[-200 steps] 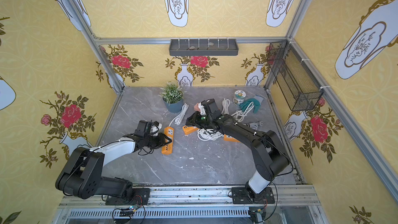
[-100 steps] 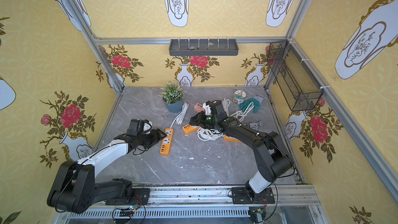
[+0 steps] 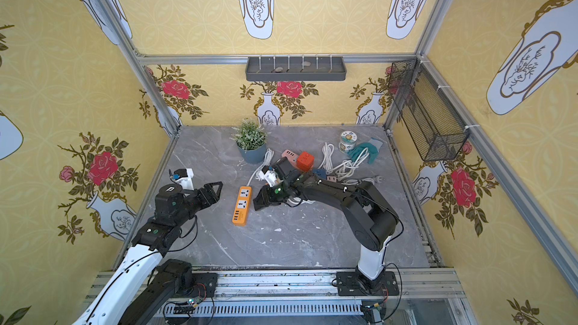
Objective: Pull the plug off the socket
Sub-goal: Place the plug at the center of the board, then remove the plug from the socket.
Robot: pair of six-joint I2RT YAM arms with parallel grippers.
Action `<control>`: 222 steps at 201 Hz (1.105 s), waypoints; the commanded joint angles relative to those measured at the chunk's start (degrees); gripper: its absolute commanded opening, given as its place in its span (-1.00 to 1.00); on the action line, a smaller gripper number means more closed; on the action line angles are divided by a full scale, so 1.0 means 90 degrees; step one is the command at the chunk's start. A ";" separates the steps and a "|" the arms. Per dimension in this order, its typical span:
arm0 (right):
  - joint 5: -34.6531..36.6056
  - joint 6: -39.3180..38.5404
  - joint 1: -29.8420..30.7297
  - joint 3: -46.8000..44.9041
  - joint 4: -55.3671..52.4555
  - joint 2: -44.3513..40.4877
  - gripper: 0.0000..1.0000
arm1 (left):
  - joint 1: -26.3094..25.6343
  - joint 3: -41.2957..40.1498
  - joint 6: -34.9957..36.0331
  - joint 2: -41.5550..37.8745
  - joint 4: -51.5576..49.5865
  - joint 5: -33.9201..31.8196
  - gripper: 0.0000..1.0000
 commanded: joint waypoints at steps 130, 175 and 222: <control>0.3710 0.0098 0.0408 -0.0900 -0.1076 -0.2405 0.19 | -0.0227 -0.0227 -0.1259 0.1279 0.2254 0.1601 0.56; 0.2866 0.2078 -0.1052 -0.2162 0.1304 -0.3534 0.49 | -0.0311 -0.0376 -0.1285 0.1415 0.2508 0.1574 0.57; 0.2748 0.3435 -0.1415 -0.1607 0.0783 -0.2447 0.47 | -0.0312 -0.0626 -0.1331 0.1348 0.2577 0.1363 0.59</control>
